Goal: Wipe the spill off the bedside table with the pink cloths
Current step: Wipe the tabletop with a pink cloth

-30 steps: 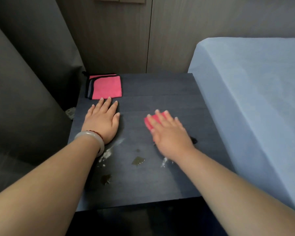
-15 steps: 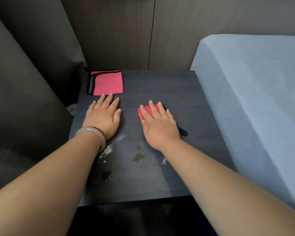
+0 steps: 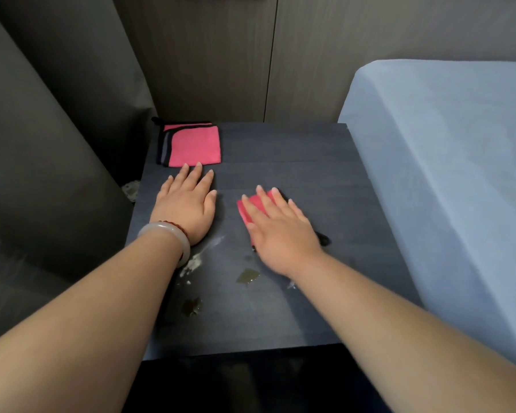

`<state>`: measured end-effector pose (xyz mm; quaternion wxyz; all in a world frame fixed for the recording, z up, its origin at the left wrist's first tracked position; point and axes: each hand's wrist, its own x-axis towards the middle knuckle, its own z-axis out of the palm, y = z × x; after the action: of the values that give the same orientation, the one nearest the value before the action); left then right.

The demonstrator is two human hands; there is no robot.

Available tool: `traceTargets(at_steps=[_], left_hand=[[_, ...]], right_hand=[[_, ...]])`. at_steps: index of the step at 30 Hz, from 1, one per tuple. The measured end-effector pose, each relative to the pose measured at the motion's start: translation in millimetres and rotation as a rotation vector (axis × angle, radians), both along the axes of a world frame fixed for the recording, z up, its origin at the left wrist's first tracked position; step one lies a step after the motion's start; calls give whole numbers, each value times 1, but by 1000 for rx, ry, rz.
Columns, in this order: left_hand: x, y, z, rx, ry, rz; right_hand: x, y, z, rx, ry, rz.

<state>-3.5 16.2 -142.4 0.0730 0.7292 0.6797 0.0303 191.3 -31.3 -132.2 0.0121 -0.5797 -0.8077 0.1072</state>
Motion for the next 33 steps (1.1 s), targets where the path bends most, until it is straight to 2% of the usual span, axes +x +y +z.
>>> traceTargets(at_steps=[2, 6, 8, 12, 14, 16, 20, 23, 25, 29, 31, 33], left_hand=[[0, 0, 0, 7, -8, -6], [1, -1, 0, 20, -17, -4], [1, -1, 0, 14, -8, -5], [2, -1, 1, 1, 16, 7], [2, -2, 1, -2, 21, 9], [3, -5, 1, 1, 16, -2], [1, -6, 3, -22, 2, -3], [1, -6, 1, -4, 3, -4], [1, -6, 1, -4, 1, -4], [2, -6, 0, 0, 5, 17], [4, -7, 0, 3, 9, 26], [6, -9, 0, 2, 7, 36]], right_hand=[[30, 11, -1, -11, -29, 4], [103, 31, -5, -37, -78, -369], [89, 27, -5, -26, -83, -437], [2, -12, -3, 5, 7, -133], [-8, -22, -1, -12, 28, -29], [17, -13, 0, -45, 14, -38], [101, 5, -2, -58, -73, -329], [107, 5, -3, -69, -88, -445], [79, -5, -1, -65, -57, -399], [21, -50, 3, -43, 33, -126], [26, -57, 3, -47, 24, -60], [50, -50, -1, -35, -7, -111]])
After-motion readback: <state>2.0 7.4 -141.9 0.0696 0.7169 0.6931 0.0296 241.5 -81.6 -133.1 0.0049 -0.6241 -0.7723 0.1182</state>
